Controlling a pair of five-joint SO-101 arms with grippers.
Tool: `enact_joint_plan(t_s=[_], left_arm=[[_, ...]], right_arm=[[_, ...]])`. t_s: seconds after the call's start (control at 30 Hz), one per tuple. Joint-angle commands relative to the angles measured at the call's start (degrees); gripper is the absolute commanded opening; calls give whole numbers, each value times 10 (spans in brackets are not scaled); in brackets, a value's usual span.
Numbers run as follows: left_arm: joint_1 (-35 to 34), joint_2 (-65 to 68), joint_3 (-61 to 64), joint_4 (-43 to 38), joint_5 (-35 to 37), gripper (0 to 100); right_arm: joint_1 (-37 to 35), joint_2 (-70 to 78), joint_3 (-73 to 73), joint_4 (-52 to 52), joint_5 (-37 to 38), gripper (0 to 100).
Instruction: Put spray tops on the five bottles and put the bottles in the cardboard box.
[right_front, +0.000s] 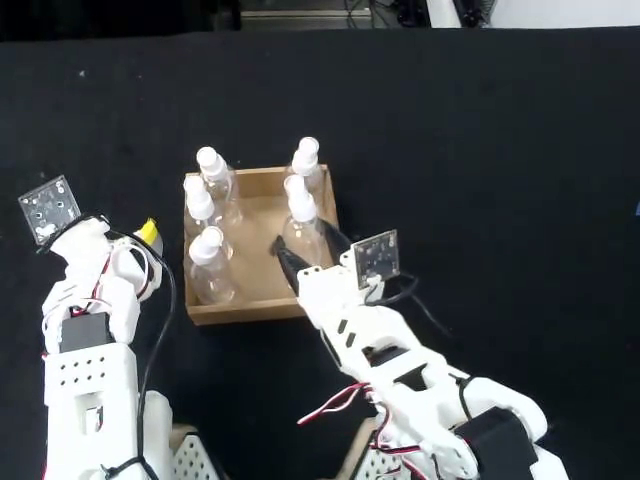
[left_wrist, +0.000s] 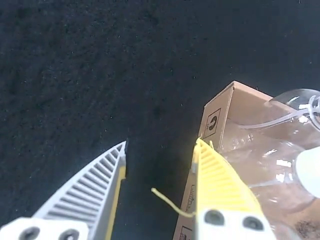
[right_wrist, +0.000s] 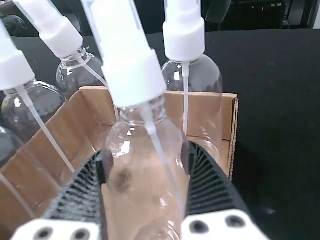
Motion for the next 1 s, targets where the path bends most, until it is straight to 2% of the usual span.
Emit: enact_joint_plan(t_s=[0.0,0.17,0.37,0.5,0.7,0.97], left_arm=[[-4,-7,-10,-11,4,195],[-4,-6,-10,-11,4,195],[-4,-9,-10,-11,4,195],[-34,-10,-15,-11,4,195],[-43,-11,-15,-11,4,195],[-43,-10,-15,-11,4,195]], right_arm=[[-11,9,-17,-4,1,52],[-11,9,-14,-4,1,164],[-26,8,-12,-4,1,169],[-47,8,-8,-4,1,177],[-46,8,-9,-1,0,306],[-46,8,-7,-4,0,302]])
